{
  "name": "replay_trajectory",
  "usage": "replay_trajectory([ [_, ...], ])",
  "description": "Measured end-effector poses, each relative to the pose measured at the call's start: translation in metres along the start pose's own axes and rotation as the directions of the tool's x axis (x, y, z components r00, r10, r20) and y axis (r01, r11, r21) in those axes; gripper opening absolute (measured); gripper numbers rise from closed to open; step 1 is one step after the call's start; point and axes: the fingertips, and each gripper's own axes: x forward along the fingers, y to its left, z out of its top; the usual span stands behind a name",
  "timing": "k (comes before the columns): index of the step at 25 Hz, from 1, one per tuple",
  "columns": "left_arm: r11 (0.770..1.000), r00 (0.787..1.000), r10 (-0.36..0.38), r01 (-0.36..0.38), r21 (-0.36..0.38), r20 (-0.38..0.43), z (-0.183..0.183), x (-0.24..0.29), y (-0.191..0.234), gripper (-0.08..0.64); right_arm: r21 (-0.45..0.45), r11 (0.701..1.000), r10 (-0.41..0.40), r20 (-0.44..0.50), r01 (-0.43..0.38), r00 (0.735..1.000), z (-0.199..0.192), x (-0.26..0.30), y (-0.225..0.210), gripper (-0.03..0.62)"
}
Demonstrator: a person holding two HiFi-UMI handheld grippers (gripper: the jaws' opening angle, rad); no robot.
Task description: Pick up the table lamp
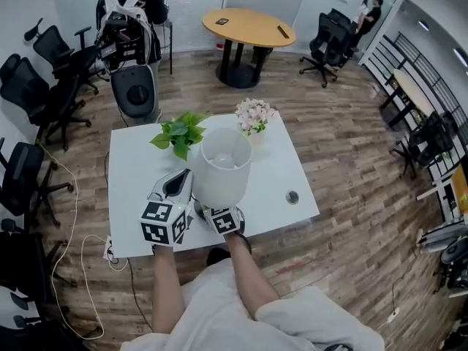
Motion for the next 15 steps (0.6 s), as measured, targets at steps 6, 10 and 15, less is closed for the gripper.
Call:
replay_trajectory([
  [6, 1.0, 0.999, -0.02, 0.02, -0.006, -0.047, 0.003, 0.004, -0.023, 0.0, 0.035, 0.999, -0.009, -0.057, 0.011, 0.998, -0.01, -0.024, -0.014, 0.123],
  [10, 1.0, 0.998, -0.023, 0.022, -0.012, -0.065, 0.005, 0.009, -0.036, 0.0, 0.036, 0.999, -0.007, -0.091, 0.01, 0.996, -0.01, -0.042, -0.022, 0.123],
  [15, 1.0, 0.997, -0.022, 0.023, 0.005, -0.08, 0.006, 0.024, -0.043, 0.0, 0.037, 0.999, -0.015, -0.104, 0.019, 0.995, -0.012, -0.046, -0.041, 0.123],
])
